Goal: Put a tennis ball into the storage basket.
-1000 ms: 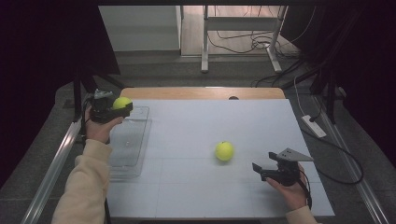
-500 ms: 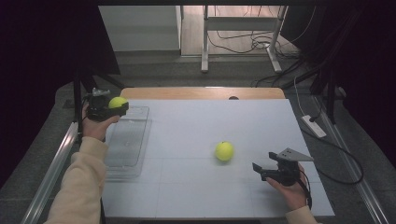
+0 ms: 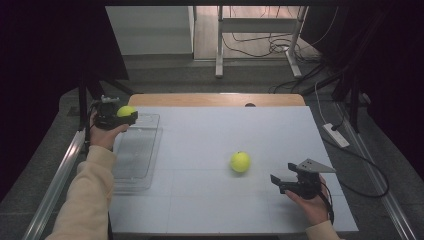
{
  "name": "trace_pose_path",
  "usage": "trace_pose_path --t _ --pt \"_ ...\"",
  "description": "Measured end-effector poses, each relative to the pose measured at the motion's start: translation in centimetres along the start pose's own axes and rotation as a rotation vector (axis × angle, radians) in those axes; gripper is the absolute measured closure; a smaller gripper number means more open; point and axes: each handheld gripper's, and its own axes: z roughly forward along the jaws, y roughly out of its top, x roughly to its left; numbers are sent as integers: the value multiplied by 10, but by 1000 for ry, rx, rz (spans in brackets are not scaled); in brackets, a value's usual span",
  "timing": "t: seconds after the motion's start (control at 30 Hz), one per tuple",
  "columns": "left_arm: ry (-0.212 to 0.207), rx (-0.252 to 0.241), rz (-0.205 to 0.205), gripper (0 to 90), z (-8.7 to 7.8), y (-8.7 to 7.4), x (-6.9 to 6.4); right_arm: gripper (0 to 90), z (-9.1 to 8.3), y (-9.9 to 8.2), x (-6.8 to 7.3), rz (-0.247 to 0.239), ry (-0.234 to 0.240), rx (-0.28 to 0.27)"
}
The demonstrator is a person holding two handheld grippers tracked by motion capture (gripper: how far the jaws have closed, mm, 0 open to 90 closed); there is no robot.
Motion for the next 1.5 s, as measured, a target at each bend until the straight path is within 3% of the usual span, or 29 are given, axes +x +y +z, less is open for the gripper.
trace_pose_path --t 0.43,0.87,0.97,1.17,1.5 --pt "12 58 0 277 15 -7 5 149 0 0 0 -6 -2 6" --pt "27 150 19 275 33 -15 5 149 1 -1 0 -7 -5 8" --pt "32 191 30 275 40 -19 5 150 1 0 0 -7 -7 8" --pt "39 216 25 274 43 -20 8 150 0 0 0 -8 -10 10" --pt "46 207 15 272 41 -20 8 150 1 -1 0 -8 -8 8"
